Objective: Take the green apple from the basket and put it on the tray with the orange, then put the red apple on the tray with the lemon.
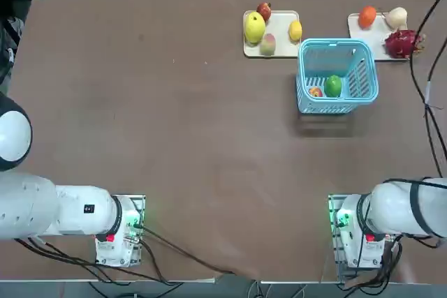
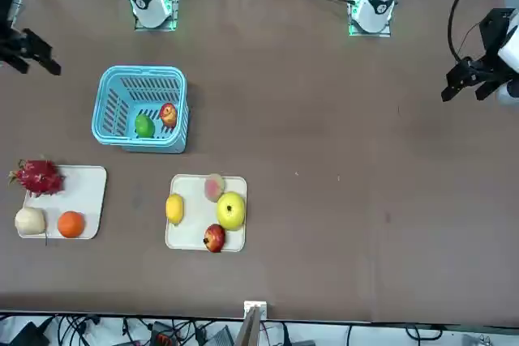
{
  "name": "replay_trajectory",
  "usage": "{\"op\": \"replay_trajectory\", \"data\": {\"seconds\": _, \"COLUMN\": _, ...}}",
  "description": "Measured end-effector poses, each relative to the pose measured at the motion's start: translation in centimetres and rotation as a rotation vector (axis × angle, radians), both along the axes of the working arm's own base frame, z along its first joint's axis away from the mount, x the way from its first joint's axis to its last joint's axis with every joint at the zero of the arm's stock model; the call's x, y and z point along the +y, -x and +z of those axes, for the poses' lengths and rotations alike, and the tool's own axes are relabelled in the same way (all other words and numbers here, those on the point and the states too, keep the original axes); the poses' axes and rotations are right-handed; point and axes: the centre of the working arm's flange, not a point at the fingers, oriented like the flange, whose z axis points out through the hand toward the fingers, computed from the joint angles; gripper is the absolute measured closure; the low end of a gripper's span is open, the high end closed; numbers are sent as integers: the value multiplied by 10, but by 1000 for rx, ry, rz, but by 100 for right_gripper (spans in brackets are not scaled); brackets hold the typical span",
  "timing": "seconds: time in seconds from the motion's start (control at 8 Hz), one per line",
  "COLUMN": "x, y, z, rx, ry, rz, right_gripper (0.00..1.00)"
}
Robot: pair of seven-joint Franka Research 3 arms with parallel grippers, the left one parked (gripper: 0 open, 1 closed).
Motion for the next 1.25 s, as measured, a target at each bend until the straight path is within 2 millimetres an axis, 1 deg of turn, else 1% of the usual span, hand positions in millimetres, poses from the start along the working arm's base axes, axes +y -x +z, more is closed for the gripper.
{"op": "replay_trajectory", "data": {"seconds": 0.12, "x": 20, "y": -3, "z": -27, "rx": 10, "ry": 1, "rz": 31, "right_gripper": 0}}
{"op": "replay_trajectory", "data": {"seconds": 0.25, "x": 38, "y": -4, "z": -61, "rx": 3, "ry": 2, "rz": 60, "right_gripper": 0}}
{"op": "replay_trajectory", "data": {"seconds": 0.38, "x": 53, "y": -1, "z": -99, "rx": -15, "ry": 2, "rz": 85, "right_gripper": 0}}
{"op": "replay_trajectory", "data": {"seconds": 0.62, "x": 72, "y": 15, "z": -171, "rx": -74, "ry": 2, "rz": 124, "right_gripper": 0}}
{"op": "replay_trajectory", "data": {"seconds": 0.75, "x": 80, "y": 25, "z": -204, "rx": -114, "ry": 5, "rz": 147, "right_gripper": 0}}
{"op": "replay_trajectory", "data": {"seconds": 0.88, "x": 83, "y": 35, "z": -232, "rx": -155, "ry": 14, "rz": 167, "right_gripper": 0}}
{"op": "replay_trajectory", "data": {"seconds": 1.0, "x": 82, "y": 45, "z": -254, "rx": -193, "ry": 24, "rz": 185, "right_gripper": 0}}
{"op": "replay_trajectory", "data": {"seconds": 1.25, "x": 80, "y": 58, "z": -289, "rx": -233, "ry": 28, "rz": 200, "right_gripper": 0}}
